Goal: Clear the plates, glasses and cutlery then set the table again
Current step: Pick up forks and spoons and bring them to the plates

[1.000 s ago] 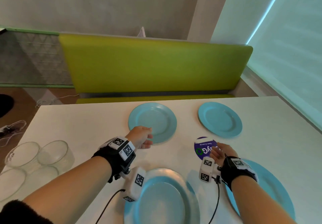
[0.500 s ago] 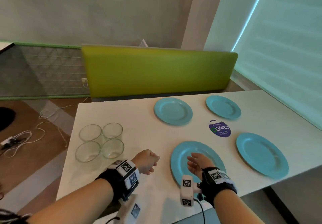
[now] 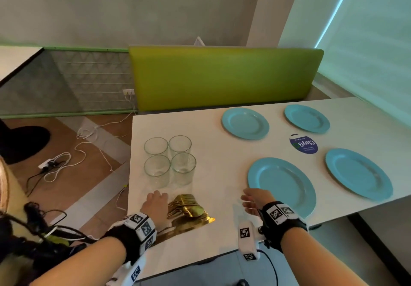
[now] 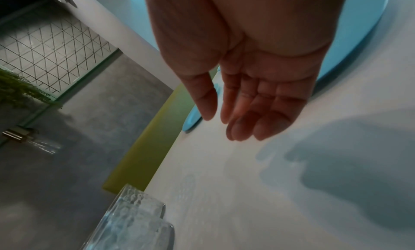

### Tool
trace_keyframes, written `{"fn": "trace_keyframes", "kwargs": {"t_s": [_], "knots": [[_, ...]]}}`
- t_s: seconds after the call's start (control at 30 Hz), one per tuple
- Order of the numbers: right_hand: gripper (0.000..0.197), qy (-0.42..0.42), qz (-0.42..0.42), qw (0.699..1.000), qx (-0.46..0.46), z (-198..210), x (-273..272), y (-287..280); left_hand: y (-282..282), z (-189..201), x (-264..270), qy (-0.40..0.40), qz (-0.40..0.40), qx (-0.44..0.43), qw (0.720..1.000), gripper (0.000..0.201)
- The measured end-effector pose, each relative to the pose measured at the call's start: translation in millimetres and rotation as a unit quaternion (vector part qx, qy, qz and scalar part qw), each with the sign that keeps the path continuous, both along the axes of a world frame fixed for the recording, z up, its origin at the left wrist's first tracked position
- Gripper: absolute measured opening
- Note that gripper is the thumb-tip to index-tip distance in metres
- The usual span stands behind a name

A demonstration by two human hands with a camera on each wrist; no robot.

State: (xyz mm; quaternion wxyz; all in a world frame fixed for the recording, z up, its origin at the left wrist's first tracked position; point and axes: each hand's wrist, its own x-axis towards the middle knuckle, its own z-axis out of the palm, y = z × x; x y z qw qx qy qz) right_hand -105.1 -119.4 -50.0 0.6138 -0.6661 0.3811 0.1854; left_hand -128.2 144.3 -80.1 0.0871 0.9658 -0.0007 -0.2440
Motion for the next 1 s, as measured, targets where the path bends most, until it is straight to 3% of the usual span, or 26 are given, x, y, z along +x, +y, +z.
{"fn": "trace_keyframes", "kwargs": {"t_s": [0.13,0.3,0.67,1.0], "knots": [[0.020,0.004,0.008,1.000,-0.010,1.1,-8.8,9.0,13.0,-7.1,0.7,0.016,-0.026,-0.035,0.999,0.067],[0.018,-0.004,0.021,1.000,-0.019,11.5,-10.4,16.8,12.7,-8.9,5.5,0.033,-0.052,-0.019,0.998,0.064],[0.016,0.005,0.011,0.999,-0.033,9.5,-23.5,4.7,4.2,-12.7,19.3,0.038,-0.049,0.056,0.996,0.045],[0.017,0.003,-0.013,0.999,-0.052,13.4,-27.5,-25.3,-15.0,-19.1,27.2,0.019,-0.022,0.021,0.999,0.036]]}}
